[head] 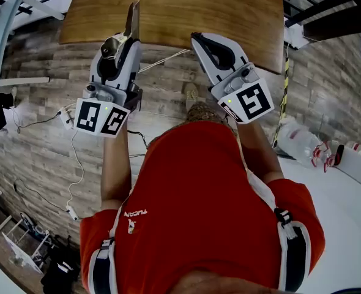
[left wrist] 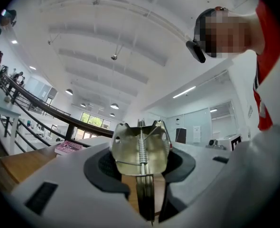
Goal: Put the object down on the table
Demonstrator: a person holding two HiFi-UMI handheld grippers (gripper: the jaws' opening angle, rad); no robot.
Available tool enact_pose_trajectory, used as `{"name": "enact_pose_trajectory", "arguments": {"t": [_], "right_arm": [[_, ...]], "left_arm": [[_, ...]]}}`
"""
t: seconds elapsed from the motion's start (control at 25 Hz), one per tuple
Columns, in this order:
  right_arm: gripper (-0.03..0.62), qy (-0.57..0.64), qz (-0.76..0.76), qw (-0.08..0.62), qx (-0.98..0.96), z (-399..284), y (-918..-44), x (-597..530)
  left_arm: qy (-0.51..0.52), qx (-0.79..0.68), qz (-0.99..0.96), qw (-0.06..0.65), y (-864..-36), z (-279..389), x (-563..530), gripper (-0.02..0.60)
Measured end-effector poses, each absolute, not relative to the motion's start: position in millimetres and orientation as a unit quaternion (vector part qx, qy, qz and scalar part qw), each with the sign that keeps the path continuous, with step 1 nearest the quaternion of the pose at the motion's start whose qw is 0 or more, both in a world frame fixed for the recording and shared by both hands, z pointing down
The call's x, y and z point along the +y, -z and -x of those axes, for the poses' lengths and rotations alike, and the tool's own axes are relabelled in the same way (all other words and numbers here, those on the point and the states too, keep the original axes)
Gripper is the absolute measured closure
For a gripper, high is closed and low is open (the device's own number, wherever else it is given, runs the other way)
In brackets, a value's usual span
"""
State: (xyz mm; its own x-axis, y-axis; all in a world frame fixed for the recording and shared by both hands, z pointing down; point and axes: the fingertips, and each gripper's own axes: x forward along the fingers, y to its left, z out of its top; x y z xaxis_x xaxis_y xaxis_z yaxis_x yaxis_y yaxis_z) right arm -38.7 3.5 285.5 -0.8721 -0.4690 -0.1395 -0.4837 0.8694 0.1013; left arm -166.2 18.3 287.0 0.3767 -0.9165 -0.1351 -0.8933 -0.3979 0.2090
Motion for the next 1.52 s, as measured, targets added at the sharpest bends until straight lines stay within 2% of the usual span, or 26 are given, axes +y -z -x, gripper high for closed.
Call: {"name": "enact_pose_trajectory", "arguments": {"t": [0.48, 1.24, 1.52], "right_arm": [[0.569, -0.047, 0.212, 0.012, 0.976, 51.1, -305.7, -132.8], [0.569, -0.020, 0.327, -0.025, 0.945, 82.5, -339.4, -226.2], [0.569, -0.025, 0.336, -0.049, 0.940, 74.9, -355.1, -244.7]], "left_arm": [[0.072, -0.565, -0.818, 0.078, -316.0, 166.0, -125.5, 0.399], [-0.013, -0.479, -0.867, 0.141, -391.5, 184.6, -238.7, 0.399], [-0.051, -0.462, -0.868, 0.172, -424.2, 168.4, -269.5, 0.399]]}}
